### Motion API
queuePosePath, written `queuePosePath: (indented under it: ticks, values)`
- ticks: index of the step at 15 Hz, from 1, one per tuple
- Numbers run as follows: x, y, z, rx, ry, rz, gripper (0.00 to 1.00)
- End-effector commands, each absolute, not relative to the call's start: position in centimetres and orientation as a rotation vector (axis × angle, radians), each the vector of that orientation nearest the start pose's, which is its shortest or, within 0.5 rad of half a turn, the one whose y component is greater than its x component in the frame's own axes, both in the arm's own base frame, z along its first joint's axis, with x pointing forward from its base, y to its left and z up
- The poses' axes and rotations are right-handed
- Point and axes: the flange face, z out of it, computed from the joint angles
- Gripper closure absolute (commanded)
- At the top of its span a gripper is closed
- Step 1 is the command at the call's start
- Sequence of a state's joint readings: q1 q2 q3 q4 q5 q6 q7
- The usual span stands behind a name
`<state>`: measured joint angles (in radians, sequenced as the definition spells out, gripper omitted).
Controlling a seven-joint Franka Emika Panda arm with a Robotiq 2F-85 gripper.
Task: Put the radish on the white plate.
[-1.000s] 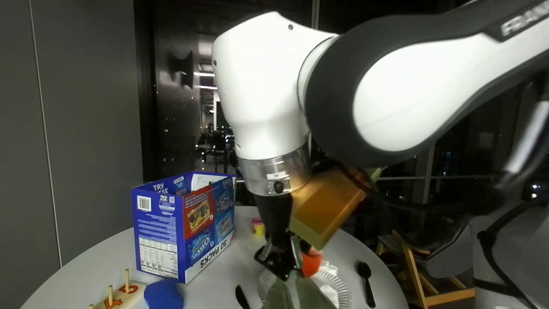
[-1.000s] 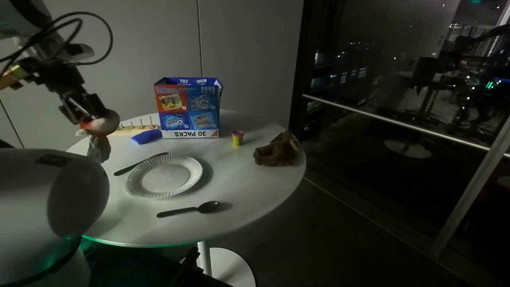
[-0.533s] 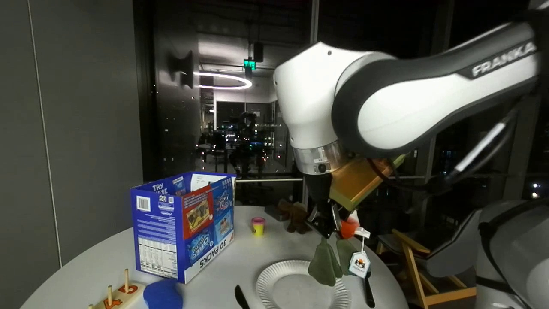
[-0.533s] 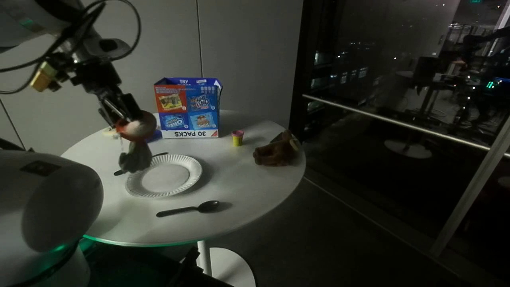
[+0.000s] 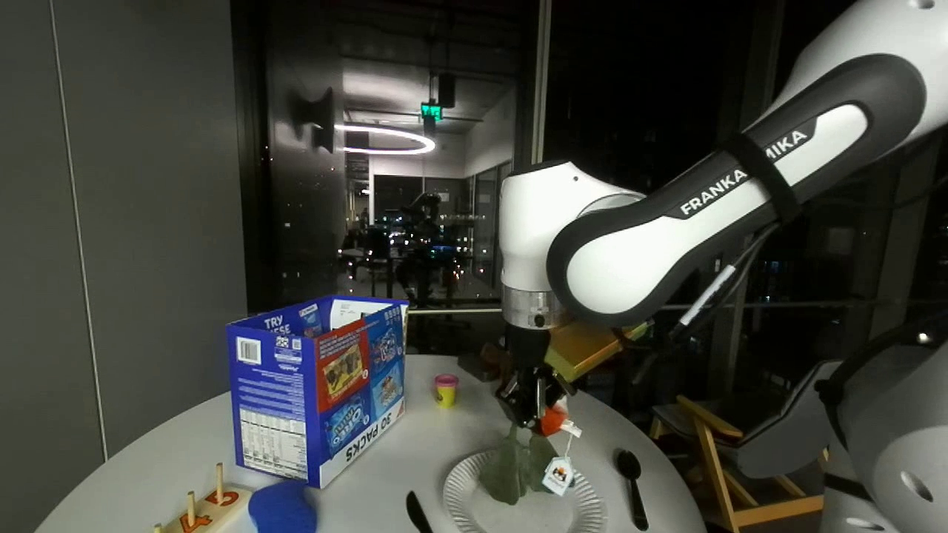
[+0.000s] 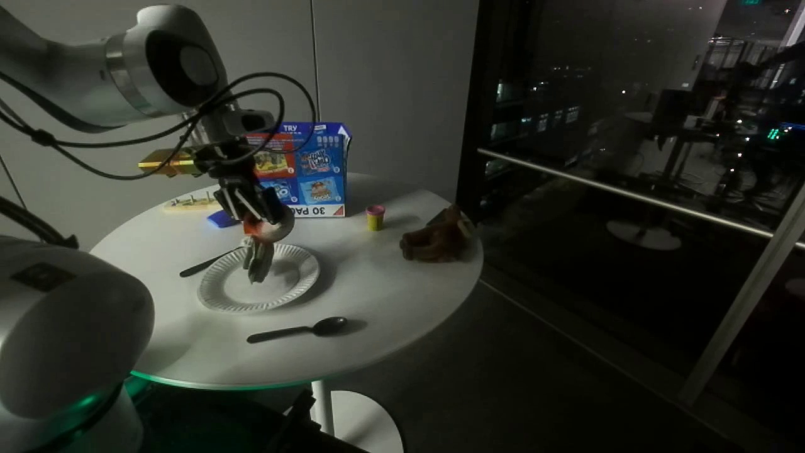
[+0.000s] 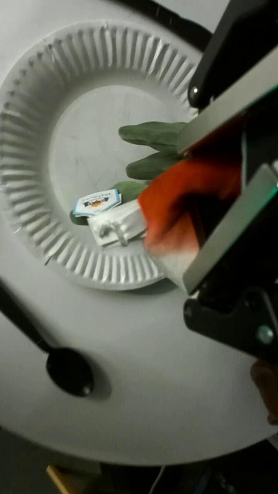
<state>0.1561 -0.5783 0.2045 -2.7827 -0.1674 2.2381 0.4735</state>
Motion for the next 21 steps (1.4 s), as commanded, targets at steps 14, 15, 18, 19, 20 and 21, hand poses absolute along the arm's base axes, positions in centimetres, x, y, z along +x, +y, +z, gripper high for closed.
queuePosePath:
  ticks: [14, 15, 18, 19, 20, 21]
  values:
    - [35.6, 10.1, 34.6, -3.133, -0.124, -0.084, 0.11]
    - [35.7, 10.1, 35.1, -3.138, -0.121, -0.084, 0.01]
    - [35.5, 10.3, 37.6, -3.164, -0.11, -0.087, 0.0]
    - [35.3, 10.4, 38.4, -3.171, -0.104, -0.086, 0.0]
    - [35.0, 10.5, 39.4, -3.178, -0.097, -0.086, 0.0]
    - [34.7, 10.6, 40.4, -3.183, -0.094, -0.079, 0.0]
